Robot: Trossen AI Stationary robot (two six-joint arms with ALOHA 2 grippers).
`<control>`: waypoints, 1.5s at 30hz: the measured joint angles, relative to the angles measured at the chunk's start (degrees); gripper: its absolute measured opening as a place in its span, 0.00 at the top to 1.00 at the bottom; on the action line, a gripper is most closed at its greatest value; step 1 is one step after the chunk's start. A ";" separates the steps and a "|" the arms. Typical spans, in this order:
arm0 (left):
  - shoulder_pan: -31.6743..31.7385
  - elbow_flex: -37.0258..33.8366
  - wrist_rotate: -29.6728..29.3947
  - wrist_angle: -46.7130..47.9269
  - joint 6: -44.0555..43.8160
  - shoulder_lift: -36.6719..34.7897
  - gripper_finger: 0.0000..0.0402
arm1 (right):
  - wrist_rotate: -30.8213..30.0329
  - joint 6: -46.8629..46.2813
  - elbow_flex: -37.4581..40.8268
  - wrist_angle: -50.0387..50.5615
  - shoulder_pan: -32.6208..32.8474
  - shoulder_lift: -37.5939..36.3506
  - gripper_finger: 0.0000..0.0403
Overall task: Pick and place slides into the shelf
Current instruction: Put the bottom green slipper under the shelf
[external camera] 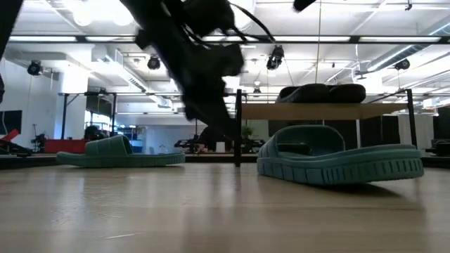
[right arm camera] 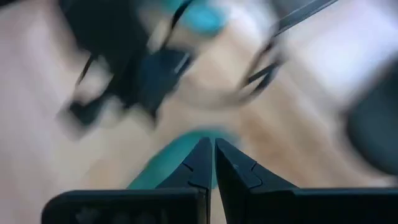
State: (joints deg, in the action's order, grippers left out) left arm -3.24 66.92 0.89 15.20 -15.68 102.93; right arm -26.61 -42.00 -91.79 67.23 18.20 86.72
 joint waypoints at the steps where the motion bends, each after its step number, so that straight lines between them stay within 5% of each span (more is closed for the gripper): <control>1: -0.42 -0.43 -0.05 1.60 -0.02 -1.43 0.97 | 3.03 0.03 0.05 0.03 0.90 0.21 0.97; 9: -3.51 -6.00 -4.23 3.90 -5.05 -18.31 0.97 | 16.57 -3.09 5.38 -2.19 4.61 1.03 0.97; 15: -5.22 -14.11 -11.47 5.04 -12.53 -31.32 0.97 | 25.02 -7.45 16.38 -18.62 4.93 1.26 0.97; 23: -8.84 -25.79 -16.95 4.28 -23.94 -43.11 0.97 | 25.62 -19.06 27.35 -30.14 9.20 1.28 0.97; 34: -10.36 -31.07 -17.46 2.51 -27.26 -44.04 0.97 | 30.25 -32.37 34.83 -46.38 12.92 5.04 0.97; 45: -10.36 -31.04 -17.46 1.43 -25.71 -42.62 0.97 | 29.02 -32.57 32.38 -49.37 12.90 13.81 0.97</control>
State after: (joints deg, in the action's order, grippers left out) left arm -13.61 35.88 -16.58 16.63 -41.40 60.31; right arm 2.41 -74.57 -59.40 17.86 31.09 100.53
